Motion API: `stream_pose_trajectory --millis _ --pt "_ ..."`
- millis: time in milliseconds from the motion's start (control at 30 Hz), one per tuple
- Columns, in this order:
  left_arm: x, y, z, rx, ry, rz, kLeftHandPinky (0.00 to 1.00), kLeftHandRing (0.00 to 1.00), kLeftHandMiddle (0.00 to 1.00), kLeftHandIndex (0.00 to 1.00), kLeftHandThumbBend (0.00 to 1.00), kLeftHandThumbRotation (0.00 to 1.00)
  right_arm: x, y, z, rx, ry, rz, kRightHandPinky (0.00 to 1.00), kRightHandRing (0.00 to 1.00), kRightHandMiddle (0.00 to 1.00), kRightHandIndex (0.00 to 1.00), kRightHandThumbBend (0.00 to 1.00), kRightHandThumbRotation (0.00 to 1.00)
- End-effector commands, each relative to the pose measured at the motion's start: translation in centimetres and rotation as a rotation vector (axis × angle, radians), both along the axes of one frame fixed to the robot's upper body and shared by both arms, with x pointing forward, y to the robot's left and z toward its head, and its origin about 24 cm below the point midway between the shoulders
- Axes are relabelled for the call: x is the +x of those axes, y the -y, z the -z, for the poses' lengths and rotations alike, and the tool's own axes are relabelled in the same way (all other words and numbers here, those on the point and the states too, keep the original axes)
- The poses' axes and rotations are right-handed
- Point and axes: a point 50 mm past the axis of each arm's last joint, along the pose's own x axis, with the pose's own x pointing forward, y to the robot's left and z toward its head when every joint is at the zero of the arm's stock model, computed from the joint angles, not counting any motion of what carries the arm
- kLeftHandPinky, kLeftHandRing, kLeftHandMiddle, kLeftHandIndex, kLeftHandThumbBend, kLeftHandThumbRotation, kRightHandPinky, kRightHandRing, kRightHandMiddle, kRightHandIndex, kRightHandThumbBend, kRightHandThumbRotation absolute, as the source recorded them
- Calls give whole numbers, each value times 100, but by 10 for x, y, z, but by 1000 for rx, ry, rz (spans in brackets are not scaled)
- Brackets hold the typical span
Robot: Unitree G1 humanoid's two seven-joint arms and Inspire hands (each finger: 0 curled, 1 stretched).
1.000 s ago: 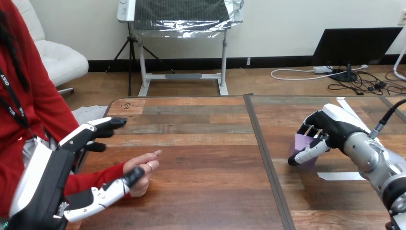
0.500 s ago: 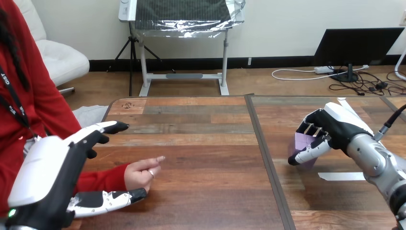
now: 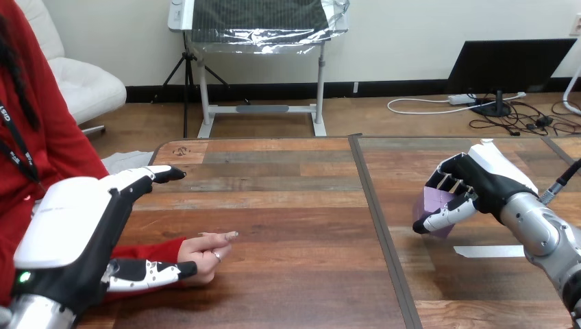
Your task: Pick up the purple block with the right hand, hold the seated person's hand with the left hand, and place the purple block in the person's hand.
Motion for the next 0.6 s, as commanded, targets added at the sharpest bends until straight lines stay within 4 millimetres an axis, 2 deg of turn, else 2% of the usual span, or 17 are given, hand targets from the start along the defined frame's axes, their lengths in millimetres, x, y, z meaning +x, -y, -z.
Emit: stream_pose_trajectory --millis 0,567 --pt "16 0 -3 52 -3 38 65 74 77 77 100 21 13 -1 -30 21 137 -17 43 45 50 50 85 0" --pt "40 -6 11 179 -134 29 67 73 74 75 100 13 14 -1 -33 50 146 -22 43 46 50 50 84 0"
